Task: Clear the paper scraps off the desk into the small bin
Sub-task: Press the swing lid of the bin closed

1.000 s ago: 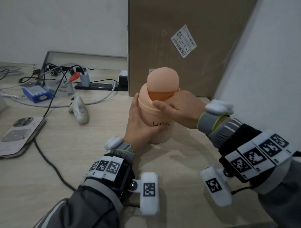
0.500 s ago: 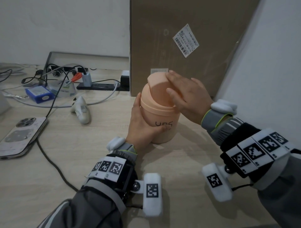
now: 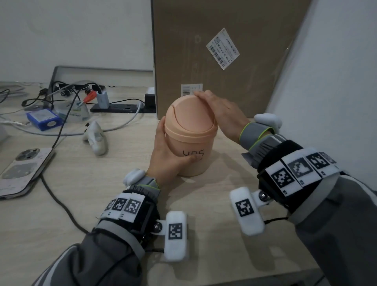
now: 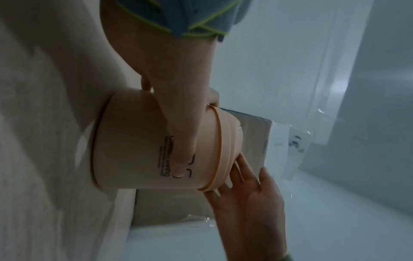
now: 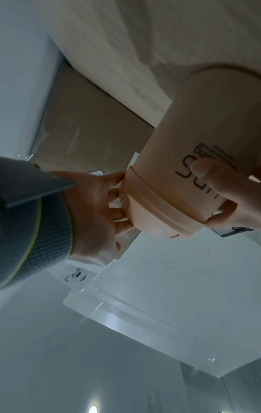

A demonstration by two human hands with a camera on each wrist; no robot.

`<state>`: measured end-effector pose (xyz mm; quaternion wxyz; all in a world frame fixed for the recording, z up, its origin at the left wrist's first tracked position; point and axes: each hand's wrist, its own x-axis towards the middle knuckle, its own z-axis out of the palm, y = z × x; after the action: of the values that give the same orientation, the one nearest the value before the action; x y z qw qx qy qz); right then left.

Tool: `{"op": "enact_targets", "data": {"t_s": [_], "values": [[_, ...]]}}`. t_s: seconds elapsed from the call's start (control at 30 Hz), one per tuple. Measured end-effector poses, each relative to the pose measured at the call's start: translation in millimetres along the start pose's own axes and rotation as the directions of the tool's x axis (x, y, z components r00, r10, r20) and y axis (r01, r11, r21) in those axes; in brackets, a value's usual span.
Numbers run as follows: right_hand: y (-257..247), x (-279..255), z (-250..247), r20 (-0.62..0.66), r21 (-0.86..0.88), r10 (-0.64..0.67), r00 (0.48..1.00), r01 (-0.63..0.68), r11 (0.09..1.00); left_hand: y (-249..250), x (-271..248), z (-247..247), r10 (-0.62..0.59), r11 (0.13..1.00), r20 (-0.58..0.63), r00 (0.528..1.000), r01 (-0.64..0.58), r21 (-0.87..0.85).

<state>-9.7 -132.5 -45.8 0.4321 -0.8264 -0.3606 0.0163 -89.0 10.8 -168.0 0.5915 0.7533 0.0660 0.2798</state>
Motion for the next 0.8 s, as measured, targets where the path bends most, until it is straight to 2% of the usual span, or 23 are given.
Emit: {"op": "enact_targets", "data": {"t_s": [0.23,0.33,0.47,0.57,0.7,0.8], "values": [[5,5,-11,0.066,-0.024,0.048,0.997,-0.047,0.999,17,7,-4,-0.072,0.996,0.076,0.995,0.067,0.064],[8,13,-26,0.047,-0.059,0.028,0.998,-0.025,0.998,29,19,7,-0.085,0.994,0.076,0.994,0.079,0.076],[30,38,-62,-0.029,-0.068,-0.001,1.000,-0.001,0.998,42,55,44,-0.061,0.995,0.094,0.994,0.053,0.083],[64,59,-92,-0.115,-0.072,0.011,0.993,-0.019,0.997,43,88,89,-0.063,0.992,0.106,0.992,0.051,0.113],[105,77,-120,-0.202,-0.052,0.082,0.976,-0.095,0.994,36,122,143,-0.059,0.988,0.116,0.991,0.042,0.147],[133,91,-137,-0.249,0.051,0.162,0.955,-0.154,0.987,25,149,177,-0.063,0.983,0.125,0.990,0.040,0.181]]}}
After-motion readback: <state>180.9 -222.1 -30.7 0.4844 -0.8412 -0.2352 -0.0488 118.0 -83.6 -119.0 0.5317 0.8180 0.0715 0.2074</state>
